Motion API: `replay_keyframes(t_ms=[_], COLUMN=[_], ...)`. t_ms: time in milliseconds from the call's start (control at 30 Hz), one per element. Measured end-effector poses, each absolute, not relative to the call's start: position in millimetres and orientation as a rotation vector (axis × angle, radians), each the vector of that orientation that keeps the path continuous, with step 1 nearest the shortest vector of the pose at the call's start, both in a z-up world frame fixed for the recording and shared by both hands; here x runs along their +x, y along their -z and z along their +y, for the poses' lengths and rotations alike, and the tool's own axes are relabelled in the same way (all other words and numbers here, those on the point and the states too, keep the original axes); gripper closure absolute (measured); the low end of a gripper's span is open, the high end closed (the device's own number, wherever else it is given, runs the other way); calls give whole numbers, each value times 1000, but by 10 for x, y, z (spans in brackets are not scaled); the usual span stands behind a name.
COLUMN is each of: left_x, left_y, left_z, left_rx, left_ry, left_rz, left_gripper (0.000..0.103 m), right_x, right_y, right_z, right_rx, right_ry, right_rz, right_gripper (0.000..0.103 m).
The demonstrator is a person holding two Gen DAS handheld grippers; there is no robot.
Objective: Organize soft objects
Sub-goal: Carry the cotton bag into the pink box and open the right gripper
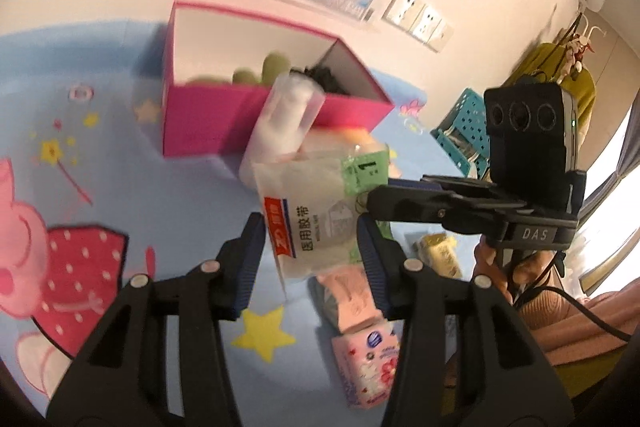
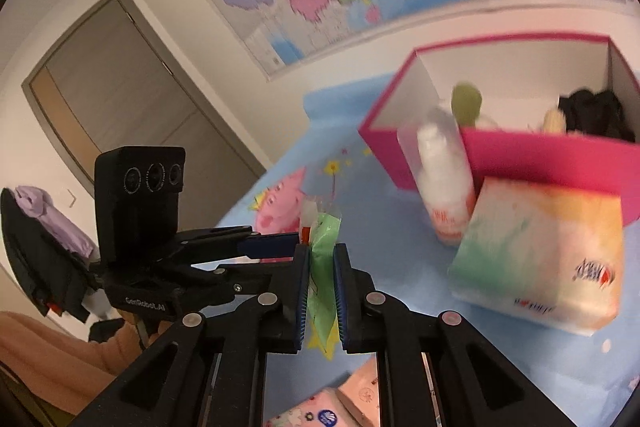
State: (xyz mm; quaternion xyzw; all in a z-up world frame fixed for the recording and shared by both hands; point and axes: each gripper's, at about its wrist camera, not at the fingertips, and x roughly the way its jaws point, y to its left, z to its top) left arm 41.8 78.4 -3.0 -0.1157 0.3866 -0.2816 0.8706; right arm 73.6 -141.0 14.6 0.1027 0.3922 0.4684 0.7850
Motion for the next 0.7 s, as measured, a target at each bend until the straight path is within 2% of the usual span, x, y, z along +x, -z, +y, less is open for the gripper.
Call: replay_keyframes(t_ms=[433,700], left_x=[1050,1697], left_y=[-729,-765], left_z=[825,730], left_rx=[-195,-210], left_ry=[536,506], left_rz=[685,737], left_gripper=[54,54], right_x=[1329,2021], right_y=[-817,-732], right_z=[-1338,-1363], right_rx=[205,269], right_ry=[-1006,-969], right_rz=[670,716], right_gripper=[92,92])
